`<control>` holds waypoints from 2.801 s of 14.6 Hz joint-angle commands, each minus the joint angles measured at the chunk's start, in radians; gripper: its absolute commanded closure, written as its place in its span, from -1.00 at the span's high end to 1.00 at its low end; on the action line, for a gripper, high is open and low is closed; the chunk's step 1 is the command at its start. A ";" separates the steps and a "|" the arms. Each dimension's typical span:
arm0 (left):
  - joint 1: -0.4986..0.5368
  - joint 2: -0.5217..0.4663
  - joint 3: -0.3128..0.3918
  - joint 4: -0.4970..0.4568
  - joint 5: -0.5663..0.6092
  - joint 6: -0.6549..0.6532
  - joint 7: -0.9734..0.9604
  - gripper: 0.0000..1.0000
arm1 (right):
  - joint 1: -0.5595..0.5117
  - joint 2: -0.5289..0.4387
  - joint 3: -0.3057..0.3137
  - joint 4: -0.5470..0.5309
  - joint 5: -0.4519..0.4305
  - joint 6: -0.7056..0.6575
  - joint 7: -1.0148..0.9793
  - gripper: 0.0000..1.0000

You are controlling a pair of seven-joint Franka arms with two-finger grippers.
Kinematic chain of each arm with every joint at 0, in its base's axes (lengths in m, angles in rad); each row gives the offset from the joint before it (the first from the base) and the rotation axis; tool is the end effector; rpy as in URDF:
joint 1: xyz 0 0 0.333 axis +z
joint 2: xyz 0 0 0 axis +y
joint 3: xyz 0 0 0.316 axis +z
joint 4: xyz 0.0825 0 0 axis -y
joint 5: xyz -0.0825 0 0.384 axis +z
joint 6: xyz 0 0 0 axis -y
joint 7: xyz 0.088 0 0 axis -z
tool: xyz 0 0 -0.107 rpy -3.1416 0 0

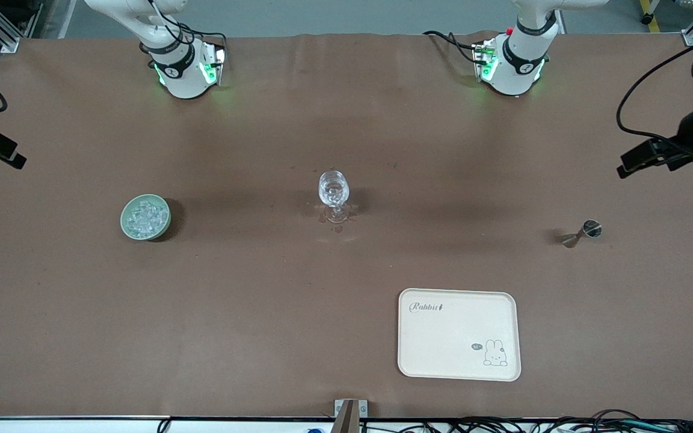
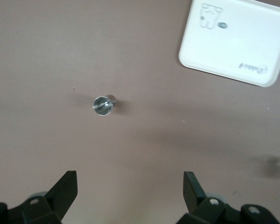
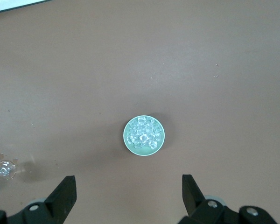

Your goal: Pour wine and add ice with both arms

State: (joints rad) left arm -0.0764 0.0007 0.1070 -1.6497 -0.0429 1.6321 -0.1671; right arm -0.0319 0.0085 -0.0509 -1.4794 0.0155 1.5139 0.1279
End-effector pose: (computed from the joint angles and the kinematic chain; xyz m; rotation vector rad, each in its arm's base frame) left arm 0.5580 0.0127 0.5921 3.0844 0.3106 -0.0328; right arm 0.5500 -0.0438 0.6576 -3.1086 0.3270 -0.0401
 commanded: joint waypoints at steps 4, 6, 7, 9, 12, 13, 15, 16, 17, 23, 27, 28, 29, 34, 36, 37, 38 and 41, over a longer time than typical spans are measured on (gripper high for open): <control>0.001 0.084 0.245 0.018 -0.145 -0.051 -0.026 1.00 | -0.010 -0.027 0.008 -0.058 0.007 0.002 -0.010 1.00; 0.001 0.125 0.334 0.015 -0.219 -0.052 -0.025 1.00 | -0.008 -0.038 0.008 -0.113 0.003 0.006 -0.045 1.00; 0.001 0.151 0.368 0.013 -0.250 -0.057 -0.026 1.00 | -0.006 -0.044 0.009 -0.143 0.000 0.023 -0.044 1.00; 0.001 0.214 0.436 0.018 -0.305 -0.074 -0.026 1.00 | -0.006 -0.044 0.011 -0.217 -0.002 0.084 -0.044 1.00; 0.003 0.332 0.532 0.021 -0.437 -0.074 -0.013 1.00 | -0.002 -0.053 0.011 -0.398 -0.002 0.260 -0.044 1.00; 0.004 0.367 0.554 0.024 -0.469 -0.074 -0.012 1.00 | 0.003 -0.058 0.011 -0.453 -0.002 0.314 -0.044 1.00; 0.013 0.422 0.559 0.025 -0.489 -0.074 -0.012 1.00 | 0.007 -0.068 0.011 -0.560 -0.005 0.418 -0.048 1.00; 0.020 0.447 0.560 0.022 -0.491 -0.074 -0.006 1.00 | 0.007 -0.067 0.011 -0.608 -0.006 0.463 -0.048 1.00; 0.033 0.472 0.575 0.022 -0.505 -0.074 -0.003 1.00 | 0.007 -0.067 0.013 -0.660 -0.006 0.520 -0.051 1.00; 0.055 0.656 0.637 0.028 -0.748 -0.104 -0.023 1.00 | 0.010 -0.027 0.011 -0.869 -0.037 0.836 -0.060 1.00; 0.107 0.765 0.637 0.028 -0.894 -0.222 -0.040 1.00 | 0.001 0.112 0.008 -0.880 -0.068 0.979 -0.070 1.00; 0.106 0.780 0.637 0.028 -0.903 -0.228 -0.052 1.00 | 0.001 0.131 0.008 -0.880 -0.066 1.002 -0.082 1.00; 0.107 0.798 0.635 0.028 -0.928 -0.232 -0.092 1.00 | 0.001 0.140 0.008 -0.881 -0.068 1.014 -0.094 1.00; 0.150 0.920 0.635 0.099 -1.080 -0.343 -0.221 1.00 | -0.013 0.189 -0.001 -0.914 -0.071 1.124 -0.206 0.89; 0.164 0.923 0.623 0.102 -1.104 -0.356 -0.241 1.00 | -0.011 0.188 0.000 -0.927 -0.071 1.120 -0.202 0.84; 0.164 0.921 0.613 0.100 -1.115 -0.363 -0.244 1.00 | -0.010 0.183 0.002 -0.938 -0.071 1.111 -0.199 0.82; 0.167 0.921 0.602 0.100 -1.117 -0.367 -0.244 1.00 | -0.007 0.179 0.002 -0.958 -0.069 1.105 -0.194 0.80; 0.162 0.915 0.550 0.091 -1.132 -0.364 -0.285 1.00 | -0.008 0.179 0.002 -0.963 -0.069 1.115 -0.197 0.69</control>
State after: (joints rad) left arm 0.0859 0.9154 0.6873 -1.5710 -1.1578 1.2831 -0.4043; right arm -0.0350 0.2142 -0.0530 -2.4119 -0.0440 2.6148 -0.0663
